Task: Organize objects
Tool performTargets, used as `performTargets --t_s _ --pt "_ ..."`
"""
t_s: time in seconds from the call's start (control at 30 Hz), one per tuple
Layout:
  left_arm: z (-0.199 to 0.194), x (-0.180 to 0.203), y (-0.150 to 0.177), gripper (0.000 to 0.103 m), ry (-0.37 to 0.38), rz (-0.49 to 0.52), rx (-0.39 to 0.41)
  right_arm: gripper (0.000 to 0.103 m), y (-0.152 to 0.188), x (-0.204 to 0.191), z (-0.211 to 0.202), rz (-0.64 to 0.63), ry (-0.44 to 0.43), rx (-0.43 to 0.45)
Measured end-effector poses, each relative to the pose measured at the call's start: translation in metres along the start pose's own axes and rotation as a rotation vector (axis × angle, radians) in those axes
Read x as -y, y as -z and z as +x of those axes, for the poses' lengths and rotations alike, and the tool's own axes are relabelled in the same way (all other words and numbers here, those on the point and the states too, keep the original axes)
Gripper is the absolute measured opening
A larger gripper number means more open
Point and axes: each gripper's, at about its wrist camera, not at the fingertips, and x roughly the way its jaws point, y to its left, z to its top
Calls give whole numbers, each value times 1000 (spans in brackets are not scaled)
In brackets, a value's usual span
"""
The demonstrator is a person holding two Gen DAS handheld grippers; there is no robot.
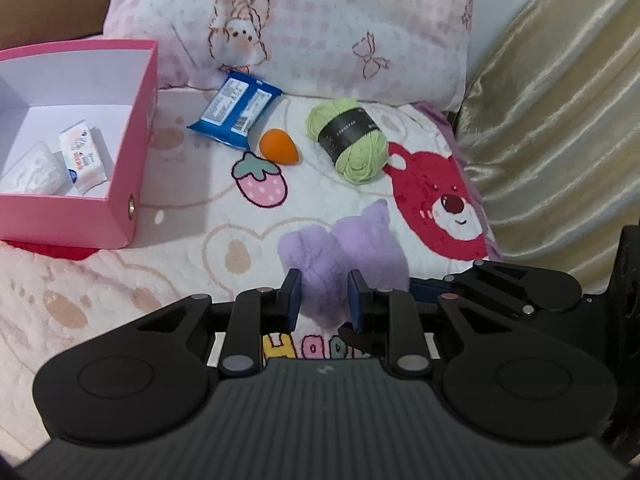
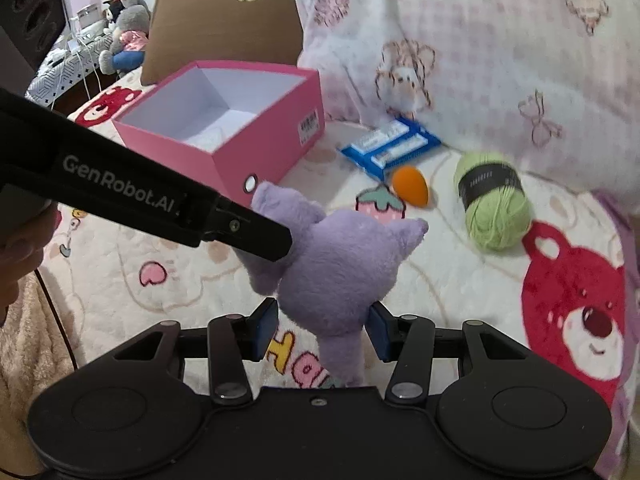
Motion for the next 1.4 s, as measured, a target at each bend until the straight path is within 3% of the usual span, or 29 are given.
performTargets --t_s 0.47,0.87,1.0,1.27,1.4 --pt "-60 -31 1 24 -76 -54 90 54 -34 -50 -22 -135 -47 83" --pt "-110 -72 2 25 -104 -69 182 54 -64 -88 -14 -121 -106 174" --pt "-113 -85 -2 25 -109 -62 186 54 -77 -95 -5 -118 -110 161" --pt "-104 -122 -52 25 -95 -109 200 49 -137 -110 13 -272 3 143" --pt "-100 -143 -80 25 -81 -143 208 44 -171 -109 21 -297 9 127"
